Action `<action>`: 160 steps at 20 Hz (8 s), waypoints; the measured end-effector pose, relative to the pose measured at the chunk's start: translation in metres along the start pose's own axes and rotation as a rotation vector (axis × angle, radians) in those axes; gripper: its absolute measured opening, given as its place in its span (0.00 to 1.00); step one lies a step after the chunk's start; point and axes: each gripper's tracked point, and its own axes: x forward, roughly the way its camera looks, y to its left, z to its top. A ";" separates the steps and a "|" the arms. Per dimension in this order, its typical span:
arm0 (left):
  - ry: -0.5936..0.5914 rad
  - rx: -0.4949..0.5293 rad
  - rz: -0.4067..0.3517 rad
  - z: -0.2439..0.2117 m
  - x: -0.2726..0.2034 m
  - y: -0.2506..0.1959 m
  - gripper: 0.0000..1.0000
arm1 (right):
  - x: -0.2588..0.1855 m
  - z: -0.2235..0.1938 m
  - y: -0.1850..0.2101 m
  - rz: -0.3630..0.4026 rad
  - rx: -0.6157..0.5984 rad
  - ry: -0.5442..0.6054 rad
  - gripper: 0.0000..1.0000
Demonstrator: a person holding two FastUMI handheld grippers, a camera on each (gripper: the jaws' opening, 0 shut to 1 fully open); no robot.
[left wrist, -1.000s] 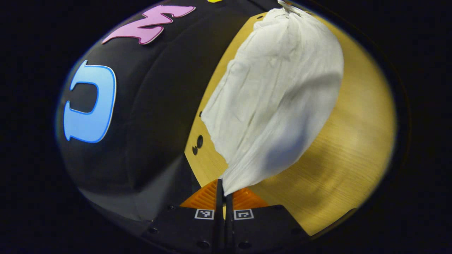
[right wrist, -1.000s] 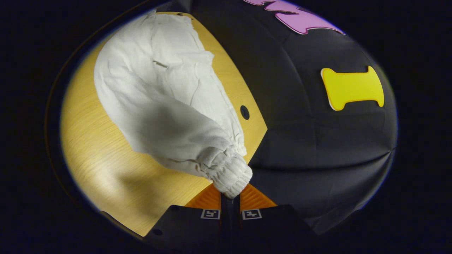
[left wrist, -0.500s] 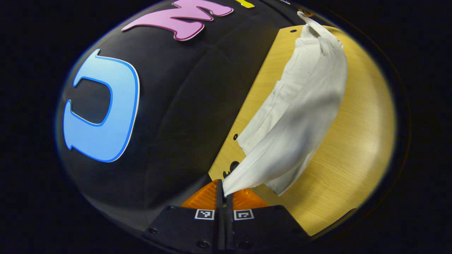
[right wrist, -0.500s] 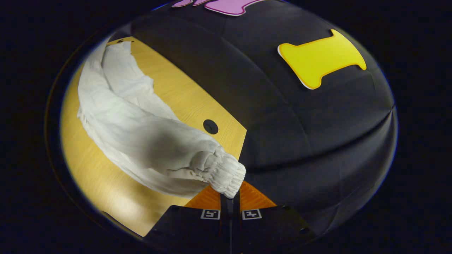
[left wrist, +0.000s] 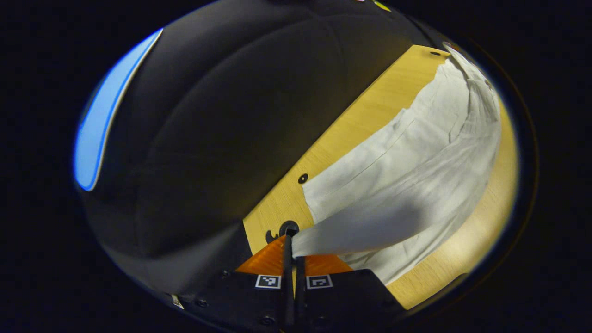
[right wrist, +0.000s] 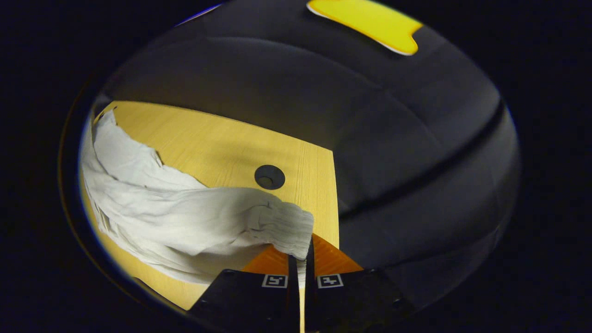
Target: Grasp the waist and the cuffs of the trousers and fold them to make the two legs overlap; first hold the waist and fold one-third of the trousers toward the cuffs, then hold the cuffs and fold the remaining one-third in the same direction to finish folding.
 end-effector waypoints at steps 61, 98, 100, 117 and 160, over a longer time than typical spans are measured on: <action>-0.178 -1.046 -0.013 -0.063 -0.306 -0.084 0.97 | -0.020 -0.016 -0.003 -0.057 0.662 -0.201 0.09; -0.213 -1.391 -0.143 -0.069 -0.162 -0.096 0.97 | -0.135 0.074 -0.011 0.568 0.336 -0.415 0.39; -0.214 -1.392 -0.127 -0.065 -0.137 -0.088 0.97 | -0.133 0.080 -0.028 0.570 0.352 -0.398 0.77; -0.058 -1.299 -0.006 -0.051 0.016 -0.054 0.97 | -0.212 -0.073 -0.229 0.320 0.393 -0.267 0.98; -0.354 -1.133 -0.231 0.207 -0.145 -0.098 0.06 | -0.241 -0.061 -0.356 0.253 0.356 -0.293 0.98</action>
